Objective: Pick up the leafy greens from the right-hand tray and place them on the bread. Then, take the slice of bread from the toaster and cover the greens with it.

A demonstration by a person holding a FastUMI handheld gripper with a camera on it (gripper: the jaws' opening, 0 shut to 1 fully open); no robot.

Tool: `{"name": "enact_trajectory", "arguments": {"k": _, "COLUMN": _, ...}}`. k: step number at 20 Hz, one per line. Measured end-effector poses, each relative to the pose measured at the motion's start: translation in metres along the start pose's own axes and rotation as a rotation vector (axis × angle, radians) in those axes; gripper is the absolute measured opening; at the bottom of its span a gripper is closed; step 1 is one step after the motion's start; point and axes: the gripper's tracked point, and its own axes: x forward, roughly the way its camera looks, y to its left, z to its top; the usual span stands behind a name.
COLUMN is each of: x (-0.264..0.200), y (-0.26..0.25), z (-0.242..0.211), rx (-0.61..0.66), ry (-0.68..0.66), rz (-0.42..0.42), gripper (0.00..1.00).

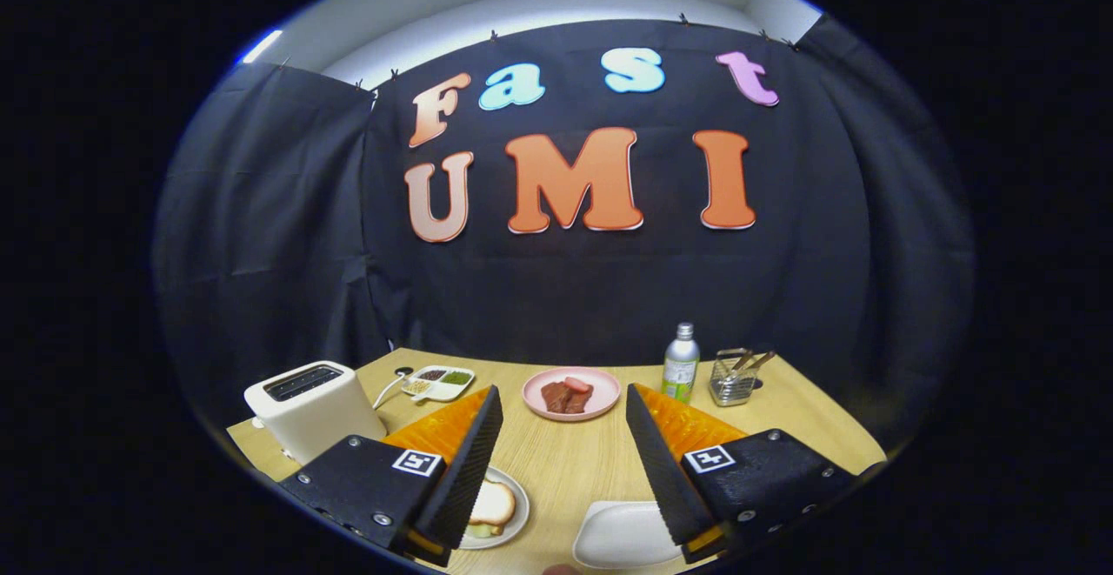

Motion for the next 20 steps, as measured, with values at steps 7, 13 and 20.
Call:
{"name": "enact_trajectory", "arguments": {"k": 7, "x": -0.037, "y": -0.018, "z": 0.045, "rx": -0.055, "ry": -0.188, "rz": -0.082, "gripper": 0.87}}
{"name": "enact_trajectory", "arguments": {"k": 13, "x": -0.052, "y": -0.011, "z": 0.052, "rx": -0.041, "ry": -0.245, "rz": -0.085, "gripper": 0.91}}
{"name": "enact_trajectory", "arguments": {"k": 20, "x": -0.059, "y": -0.003, "z": 0.056, "rx": -0.083, "ry": -0.293, "rz": -0.102, "gripper": 0.97}}
